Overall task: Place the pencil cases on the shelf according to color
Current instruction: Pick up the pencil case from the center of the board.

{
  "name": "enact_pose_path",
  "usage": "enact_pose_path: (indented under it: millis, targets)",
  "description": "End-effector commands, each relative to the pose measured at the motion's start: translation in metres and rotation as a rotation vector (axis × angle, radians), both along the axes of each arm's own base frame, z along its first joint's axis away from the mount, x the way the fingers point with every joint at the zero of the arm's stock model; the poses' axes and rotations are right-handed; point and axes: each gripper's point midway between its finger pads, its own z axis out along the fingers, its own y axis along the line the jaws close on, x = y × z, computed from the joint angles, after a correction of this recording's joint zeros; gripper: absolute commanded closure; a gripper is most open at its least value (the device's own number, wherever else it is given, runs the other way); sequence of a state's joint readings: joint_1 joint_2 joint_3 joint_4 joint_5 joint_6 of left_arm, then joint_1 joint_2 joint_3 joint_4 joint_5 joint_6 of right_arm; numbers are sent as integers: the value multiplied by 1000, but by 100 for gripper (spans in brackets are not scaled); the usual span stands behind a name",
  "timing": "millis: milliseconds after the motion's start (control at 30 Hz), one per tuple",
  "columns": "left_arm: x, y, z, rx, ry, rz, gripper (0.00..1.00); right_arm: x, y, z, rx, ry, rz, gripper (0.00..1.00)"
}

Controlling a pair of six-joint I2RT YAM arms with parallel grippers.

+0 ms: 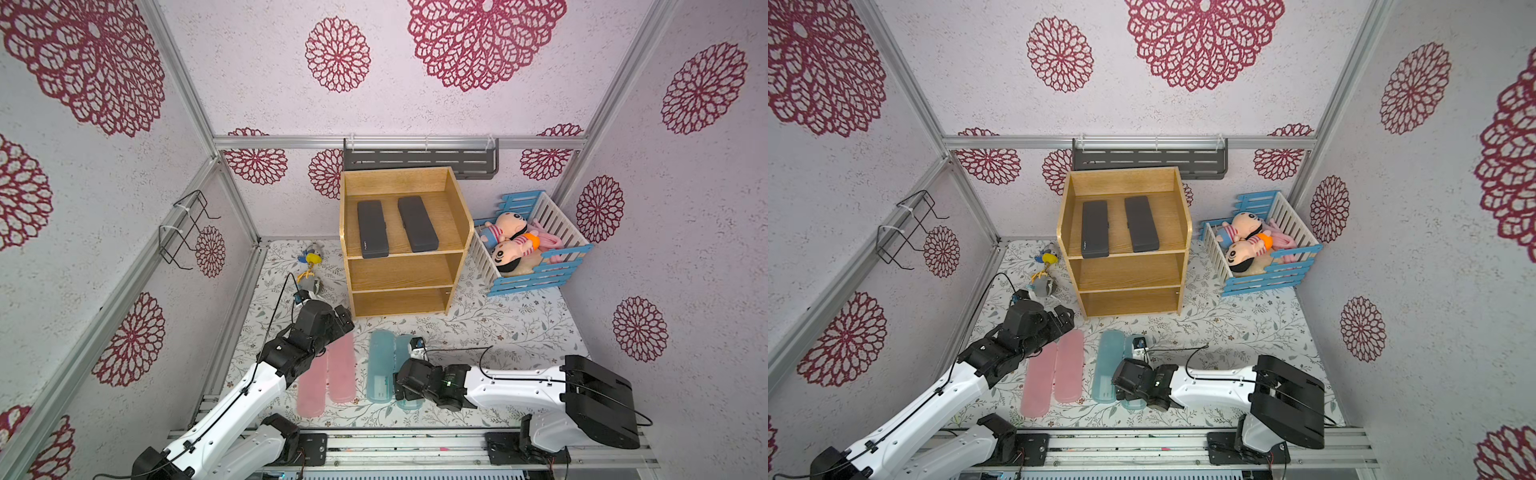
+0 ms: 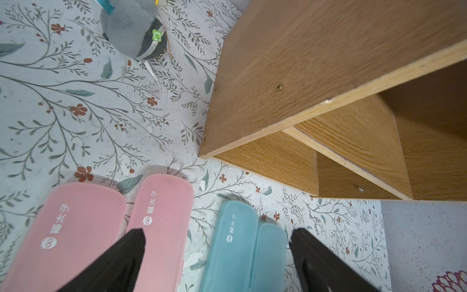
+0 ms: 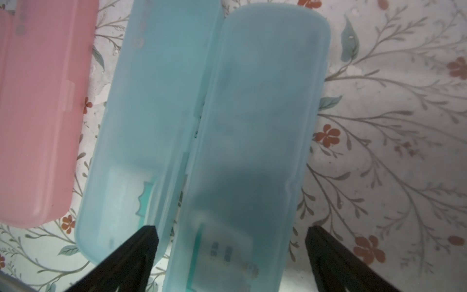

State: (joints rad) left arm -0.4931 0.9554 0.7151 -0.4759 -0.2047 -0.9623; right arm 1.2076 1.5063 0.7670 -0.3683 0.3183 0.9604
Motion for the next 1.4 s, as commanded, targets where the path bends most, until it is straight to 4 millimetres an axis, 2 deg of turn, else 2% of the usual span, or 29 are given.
enact_pose_path:
  millis: [0,100,200,400,500,633,800,933,1067,1267,1367]
  targets:
    - [-1,0,0,11,-11,-5,3,1,-3,-6,-35,-3,-18,1]
    - [-1,-2,-4,7,-6,-9,3,0,-15,-19,-112,4,-16,1]
    - [-1,-2,-8,15,7,-5,3,-2,-30,-23,-158,4,-20,1]
    - [1,-6,-13,21,36,-7,3,-2,-59,-6,-104,-13,-80,1]
    - [1,-5,-12,25,27,0,3,-3,-66,8,-45,-31,-86,1]
    - [0,-3,-9,32,16,3,3,-10,-62,25,59,-44,-37,1]
    - [-2,0,-12,47,23,7,3,-27,-57,23,117,14,42,1]
    - [0,-1,-15,37,20,17,3,-31,-53,17,113,36,53,1]
    - [7,-13,-9,28,34,-17,3,-29,-51,7,55,39,41,1]
    - [10,-20,-15,50,57,-21,3,-30,-45,-15,-60,50,34,1]
    - [10,-25,-15,54,56,-30,3,-40,-35,-20,-68,54,68,1]
